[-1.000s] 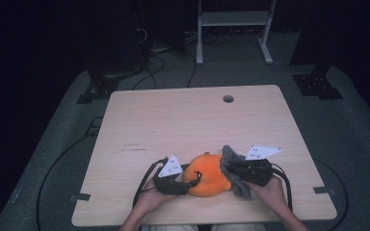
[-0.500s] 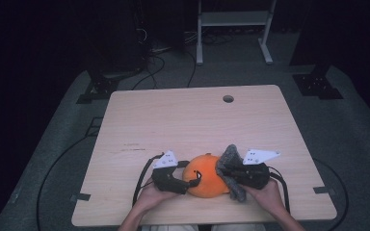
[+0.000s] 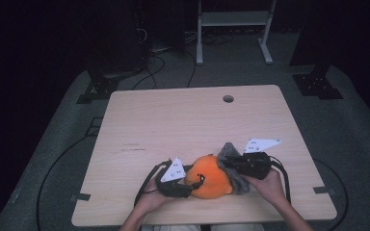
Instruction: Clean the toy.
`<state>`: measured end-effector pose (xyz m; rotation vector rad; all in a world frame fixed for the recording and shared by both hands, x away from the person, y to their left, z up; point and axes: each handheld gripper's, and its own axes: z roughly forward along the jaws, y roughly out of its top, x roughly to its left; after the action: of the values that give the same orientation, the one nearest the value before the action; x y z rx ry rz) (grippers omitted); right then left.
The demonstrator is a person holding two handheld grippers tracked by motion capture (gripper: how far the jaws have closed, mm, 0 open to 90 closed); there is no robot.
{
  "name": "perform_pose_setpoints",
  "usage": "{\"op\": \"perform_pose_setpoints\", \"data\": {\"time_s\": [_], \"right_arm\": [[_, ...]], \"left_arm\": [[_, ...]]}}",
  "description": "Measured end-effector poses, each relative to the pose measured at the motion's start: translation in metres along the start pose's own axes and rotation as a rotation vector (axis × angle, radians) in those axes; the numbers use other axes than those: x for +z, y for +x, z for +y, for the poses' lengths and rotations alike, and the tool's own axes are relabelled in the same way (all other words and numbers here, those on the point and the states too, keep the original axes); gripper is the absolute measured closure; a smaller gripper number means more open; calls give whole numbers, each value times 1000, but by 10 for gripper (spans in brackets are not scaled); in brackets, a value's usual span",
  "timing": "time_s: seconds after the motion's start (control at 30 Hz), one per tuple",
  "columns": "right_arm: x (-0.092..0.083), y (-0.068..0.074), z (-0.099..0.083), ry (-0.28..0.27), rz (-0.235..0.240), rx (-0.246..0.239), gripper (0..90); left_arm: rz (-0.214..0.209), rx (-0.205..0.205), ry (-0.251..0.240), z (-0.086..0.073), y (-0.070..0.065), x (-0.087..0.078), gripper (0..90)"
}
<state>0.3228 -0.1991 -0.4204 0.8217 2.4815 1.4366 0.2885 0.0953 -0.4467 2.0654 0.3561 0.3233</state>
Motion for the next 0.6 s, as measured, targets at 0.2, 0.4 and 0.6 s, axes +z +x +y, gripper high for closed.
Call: {"op": "perform_pose_setpoints", "data": {"time_s": [0.2,0.4,0.6], "right_arm": [[-6,-15,-6,35,-19,60,810],[3,17,24,-30,95,-27,812],[6,-5,5,15,-10,31,816]], "left_arm": [[8,62,-13,3,-8,2,400],[52,206,12,5,-21,4,402],[42,178,5,2,-18,4,403]]}}
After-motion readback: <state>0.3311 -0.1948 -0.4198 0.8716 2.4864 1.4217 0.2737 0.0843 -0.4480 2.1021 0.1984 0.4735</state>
